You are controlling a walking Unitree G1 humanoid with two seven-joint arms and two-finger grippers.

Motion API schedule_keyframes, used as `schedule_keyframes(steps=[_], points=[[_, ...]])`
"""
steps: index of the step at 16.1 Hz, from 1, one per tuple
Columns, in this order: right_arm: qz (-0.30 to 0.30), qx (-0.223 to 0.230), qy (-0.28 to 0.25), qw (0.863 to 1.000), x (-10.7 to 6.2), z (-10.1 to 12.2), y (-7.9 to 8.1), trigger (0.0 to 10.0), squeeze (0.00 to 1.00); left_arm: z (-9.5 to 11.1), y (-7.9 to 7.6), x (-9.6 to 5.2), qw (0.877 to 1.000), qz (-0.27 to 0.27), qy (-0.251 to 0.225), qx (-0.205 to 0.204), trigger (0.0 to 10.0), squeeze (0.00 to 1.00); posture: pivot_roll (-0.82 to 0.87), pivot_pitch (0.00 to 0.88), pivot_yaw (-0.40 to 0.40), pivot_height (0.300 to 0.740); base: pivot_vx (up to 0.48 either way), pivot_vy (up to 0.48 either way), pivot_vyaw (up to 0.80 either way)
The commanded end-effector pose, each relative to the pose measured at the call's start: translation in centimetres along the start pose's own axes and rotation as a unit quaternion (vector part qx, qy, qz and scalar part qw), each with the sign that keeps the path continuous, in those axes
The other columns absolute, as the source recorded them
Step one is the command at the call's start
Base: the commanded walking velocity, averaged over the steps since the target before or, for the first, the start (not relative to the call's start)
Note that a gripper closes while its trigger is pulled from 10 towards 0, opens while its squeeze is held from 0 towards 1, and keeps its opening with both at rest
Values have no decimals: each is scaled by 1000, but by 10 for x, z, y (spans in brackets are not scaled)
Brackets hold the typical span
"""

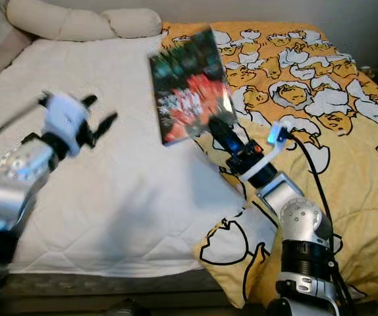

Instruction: Clean up the room

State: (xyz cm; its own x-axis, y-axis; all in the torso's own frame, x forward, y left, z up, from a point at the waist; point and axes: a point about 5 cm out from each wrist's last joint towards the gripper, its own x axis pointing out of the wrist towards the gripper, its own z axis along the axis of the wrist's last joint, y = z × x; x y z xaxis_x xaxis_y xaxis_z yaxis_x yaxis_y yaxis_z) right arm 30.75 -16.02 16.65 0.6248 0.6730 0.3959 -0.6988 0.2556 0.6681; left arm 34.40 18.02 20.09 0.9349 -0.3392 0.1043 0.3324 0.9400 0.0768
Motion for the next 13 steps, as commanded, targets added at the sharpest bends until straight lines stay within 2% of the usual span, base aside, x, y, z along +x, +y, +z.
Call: schedule_keyframes(steps=[1,2,3,4,5,6,7,9,10,11,12,13], points=[[46,-8,-4,999,6,7,14,0,0,4,13,2,983,24,-24,-181,10000,0,91,0,33,740,0,0,0],[53,-4,-4,999,6,6,15,0,0,3,10,4,960,6,-42,-275,10000,0,94,0,31,740,0,0,0],[59,1,-2,998,6,5,17,0,0,0,7,6,937,-14,-56,-345,10000,0,96,0,30,740,0,0,0],[71,7,1,997,7,2,21,0,0,-6,-4,9,900,-60,-59,-429,10000,0,97,0,31,740,0,0,0],[80,12,2,997,8,0,24,0,0,-11,-14,11,871,-95,-50,-480,10000,0,96,0,33,740,0,0,0],[86,17,1,996,9,-1,25,0,0,-14,-20,12,850,-115,-43,-513,10000,0,95,0,35,740,0,0,0],[91,27,-3,995,11,-2,27,0,0,-18,-24,13,802,-134,-42,-580,10000,0,91,0,41,740,0,0,0],[94,36,-8,995,12,-4,27,0,0,-22,-24,14,751,-138,-47,-644,10000,0,87,0,49,740,0,0,0],[97,42,-15,994,12,-7,29,0,0,-25,-19,16,712,-131,-57,-687,10000,0,80,0,62,740,0,0,0],[97,45,-16,994,12,-9,29,0,0,-23,-18,16,697,-141,-69,-700,10000,0,78,0,65,740,0,0,0],[93,51,-14,994,11,-14,29,0,0,-14,-18,15,662,-174,-95,-723,10000,0,77,0,68,740,0,0,0],[91,53,-14,994,11,-15,29,0,0,-10,-18,15,651,-185,-102,-729,10000,0,78,0,67,740,0,0,0]])
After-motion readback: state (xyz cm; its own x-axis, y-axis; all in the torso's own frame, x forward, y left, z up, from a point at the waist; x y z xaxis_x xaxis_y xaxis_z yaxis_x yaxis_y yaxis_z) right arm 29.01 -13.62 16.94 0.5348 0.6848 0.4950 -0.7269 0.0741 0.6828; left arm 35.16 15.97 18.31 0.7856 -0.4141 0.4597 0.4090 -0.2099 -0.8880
